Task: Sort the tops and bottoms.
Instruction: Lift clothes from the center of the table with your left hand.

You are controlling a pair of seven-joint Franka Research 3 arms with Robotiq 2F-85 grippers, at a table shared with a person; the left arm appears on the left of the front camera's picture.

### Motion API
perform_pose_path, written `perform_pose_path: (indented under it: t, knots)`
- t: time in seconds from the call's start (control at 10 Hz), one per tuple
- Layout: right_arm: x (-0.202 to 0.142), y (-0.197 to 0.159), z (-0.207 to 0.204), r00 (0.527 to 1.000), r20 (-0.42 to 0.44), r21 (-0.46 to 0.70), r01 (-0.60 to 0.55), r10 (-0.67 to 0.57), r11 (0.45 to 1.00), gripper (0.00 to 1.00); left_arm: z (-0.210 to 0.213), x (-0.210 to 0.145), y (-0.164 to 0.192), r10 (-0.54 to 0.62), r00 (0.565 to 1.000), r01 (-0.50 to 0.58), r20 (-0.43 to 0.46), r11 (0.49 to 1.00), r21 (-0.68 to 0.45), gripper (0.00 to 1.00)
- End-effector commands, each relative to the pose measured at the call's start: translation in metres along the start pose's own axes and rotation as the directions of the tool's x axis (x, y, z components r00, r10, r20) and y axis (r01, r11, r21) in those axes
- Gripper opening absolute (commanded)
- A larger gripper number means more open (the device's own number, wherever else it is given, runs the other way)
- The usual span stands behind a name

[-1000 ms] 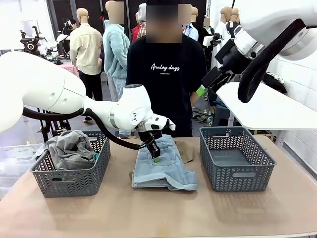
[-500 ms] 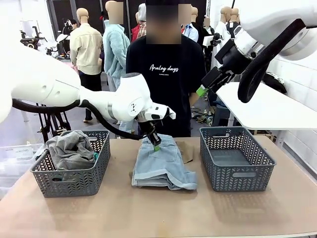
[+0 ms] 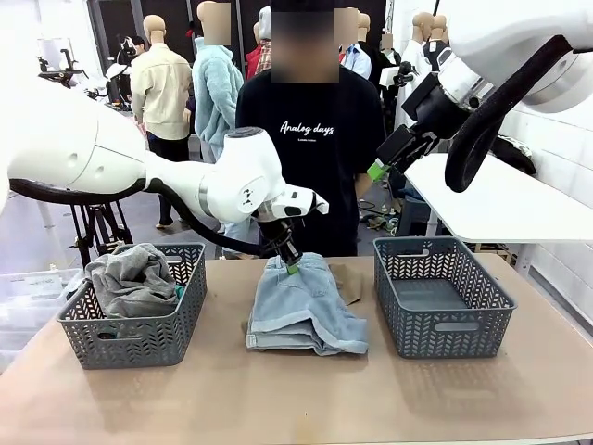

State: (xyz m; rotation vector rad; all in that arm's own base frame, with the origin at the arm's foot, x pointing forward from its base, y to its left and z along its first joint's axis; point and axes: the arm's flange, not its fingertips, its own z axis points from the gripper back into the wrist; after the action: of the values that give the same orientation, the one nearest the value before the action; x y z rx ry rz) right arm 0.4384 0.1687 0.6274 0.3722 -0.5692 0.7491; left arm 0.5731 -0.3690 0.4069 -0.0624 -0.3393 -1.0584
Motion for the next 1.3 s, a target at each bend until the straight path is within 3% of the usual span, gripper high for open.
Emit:
perform_pose_path:
  t: [0.0,0.5,0.6,0.8,0.9,1.0,1.2]
  knots:
    - [-0.002,0.000,0.000,1.000,-0.014,-0.014,0.000,0.000,1.000,1.00,0.035,-0.006,-0.005,0.037,0.999,-0.038,0.011,0.994,0.100,0.00]
    - [-0.002,0.000,0.000,1.000,-0.014,-0.014,0.000,0.000,1.000,1.00,0.149,-0.009,-0.003,0.099,0.993,-0.109,0.058,0.974,0.196,0.00]
    - [-0.002,0.000,0.000,1.000,-0.014,-0.014,0.000,0.000,1.000,1.00,0.116,0.006,0.001,0.033,0.996,-0.043,0.079,0.990,0.134,0.00]
    - [-0.002,0.000,0.000,1.000,-0.014,-0.014,0.000,0.000,1.000,1.00,0.116,0.006,0.001,0.033,0.996,-0.043,0.079,0.990,0.134,0.00]
    - [-0.002,0.000,0.000,1.000,-0.014,-0.014,0.000,0.000,1.000,1.00,0.135,0.003,-0.001,0.051,0.996,-0.061,0.070,0.987,0.148,0.00]
    - [-0.002,0.000,0.000,1.000,-0.014,-0.014,0.000,0.000,1.000,1.00,0.146,-0.002,-0.007,0.068,0.994,-0.082,0.084,0.980,0.182,0.00]
    - [-0.002,0.000,0.000,1.000,-0.014,-0.014,0.000,0.000,1.000,1.00,0.211,0.015,-0.017,0.005,0.994,-0.044,0.113,0.937,0.345,0.00]
